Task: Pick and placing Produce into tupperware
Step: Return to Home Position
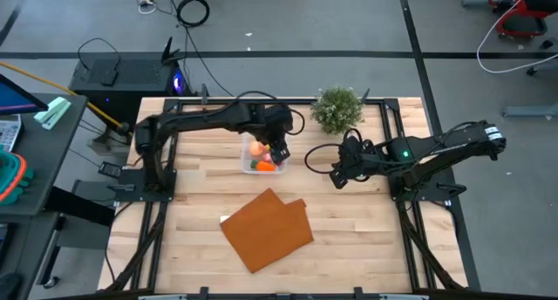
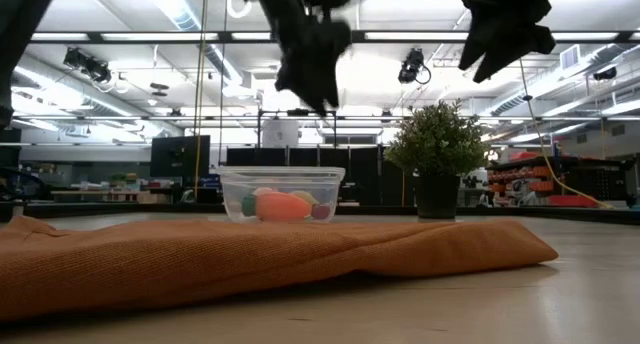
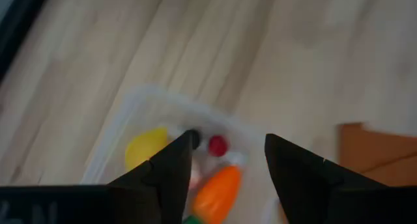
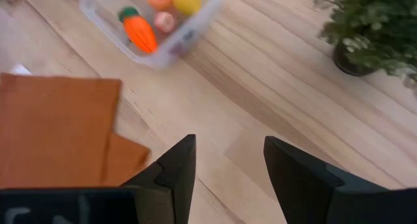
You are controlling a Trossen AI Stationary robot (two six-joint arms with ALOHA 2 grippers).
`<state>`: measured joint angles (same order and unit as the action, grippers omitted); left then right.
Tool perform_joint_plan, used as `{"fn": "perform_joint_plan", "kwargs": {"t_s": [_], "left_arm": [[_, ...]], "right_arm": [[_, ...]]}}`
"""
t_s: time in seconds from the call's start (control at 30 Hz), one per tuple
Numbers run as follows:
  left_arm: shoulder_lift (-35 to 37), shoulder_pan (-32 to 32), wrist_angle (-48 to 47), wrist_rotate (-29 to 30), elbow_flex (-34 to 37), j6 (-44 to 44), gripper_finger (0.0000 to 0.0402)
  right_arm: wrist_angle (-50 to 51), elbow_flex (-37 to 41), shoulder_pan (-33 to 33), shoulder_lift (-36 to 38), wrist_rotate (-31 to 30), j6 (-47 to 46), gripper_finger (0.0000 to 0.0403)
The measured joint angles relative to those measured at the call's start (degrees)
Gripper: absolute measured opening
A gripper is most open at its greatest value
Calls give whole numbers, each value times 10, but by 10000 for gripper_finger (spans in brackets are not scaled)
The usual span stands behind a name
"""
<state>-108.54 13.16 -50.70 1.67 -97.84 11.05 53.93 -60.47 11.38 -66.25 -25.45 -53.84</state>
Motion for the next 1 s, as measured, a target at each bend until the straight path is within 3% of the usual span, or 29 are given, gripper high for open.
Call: {"fn": "perform_joint_plan", "kwargs": {"t_s": [0.17, 0.4, 0.7, 0.9, 1.0], "left_arm": [[46, -3, 25, 0, 0, 3, 175], [103, -5, 27, 0, 0, -19, 154], [165, -53, 122, -6, 0, -131, 120], [182, -52, 154, -14, 0, -124, 106], [183, -50, 160, -15, 0, -117, 103]], "right_arm": [[33, 0, 5, 36, -2, 12, 151], [-2, 22, 59, 171, -53, 50, 151], [-308, 254, 126, 402, -54, 75, 120], [-460, 352, 127, 484, -44, 119, 93], [-555, 397, 126, 506, -2, 167, 75]]}}
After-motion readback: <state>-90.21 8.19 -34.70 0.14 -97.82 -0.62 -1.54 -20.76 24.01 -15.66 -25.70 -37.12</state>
